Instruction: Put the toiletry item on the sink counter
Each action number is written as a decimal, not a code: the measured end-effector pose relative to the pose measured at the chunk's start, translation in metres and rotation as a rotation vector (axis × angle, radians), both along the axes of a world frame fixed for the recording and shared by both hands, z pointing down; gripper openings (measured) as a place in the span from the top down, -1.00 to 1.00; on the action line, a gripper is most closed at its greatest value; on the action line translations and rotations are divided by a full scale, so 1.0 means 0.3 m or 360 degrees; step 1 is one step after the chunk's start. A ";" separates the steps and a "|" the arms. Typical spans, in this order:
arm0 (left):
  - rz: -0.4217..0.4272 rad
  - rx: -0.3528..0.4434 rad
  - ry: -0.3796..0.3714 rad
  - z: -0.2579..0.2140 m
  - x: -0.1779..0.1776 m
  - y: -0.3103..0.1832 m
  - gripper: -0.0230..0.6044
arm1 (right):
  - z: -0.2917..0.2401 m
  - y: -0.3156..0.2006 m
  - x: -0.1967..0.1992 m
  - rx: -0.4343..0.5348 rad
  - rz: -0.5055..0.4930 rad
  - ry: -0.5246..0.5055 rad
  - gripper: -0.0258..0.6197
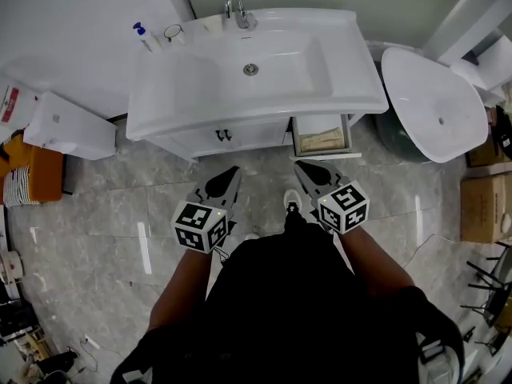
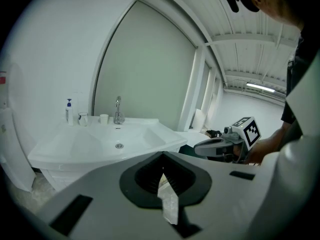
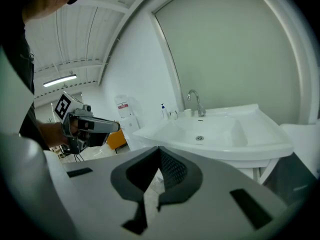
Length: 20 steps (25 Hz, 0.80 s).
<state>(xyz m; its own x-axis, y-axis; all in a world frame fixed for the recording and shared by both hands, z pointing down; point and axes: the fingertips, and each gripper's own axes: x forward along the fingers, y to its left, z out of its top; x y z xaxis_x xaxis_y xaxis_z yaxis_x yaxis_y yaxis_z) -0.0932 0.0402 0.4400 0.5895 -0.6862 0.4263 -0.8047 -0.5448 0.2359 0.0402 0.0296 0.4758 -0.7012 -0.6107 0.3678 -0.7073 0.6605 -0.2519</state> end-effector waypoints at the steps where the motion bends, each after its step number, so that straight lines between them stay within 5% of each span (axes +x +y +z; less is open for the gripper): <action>1: 0.0014 -0.0003 0.0006 0.003 -0.005 0.023 0.94 | -0.001 0.027 -0.011 -0.0008 0.0007 0.0005 0.91; 20: 0.0197 -0.0029 0.0031 0.033 -0.079 0.325 0.94 | -0.016 0.402 -0.045 -0.0017 0.0199 0.0075 0.91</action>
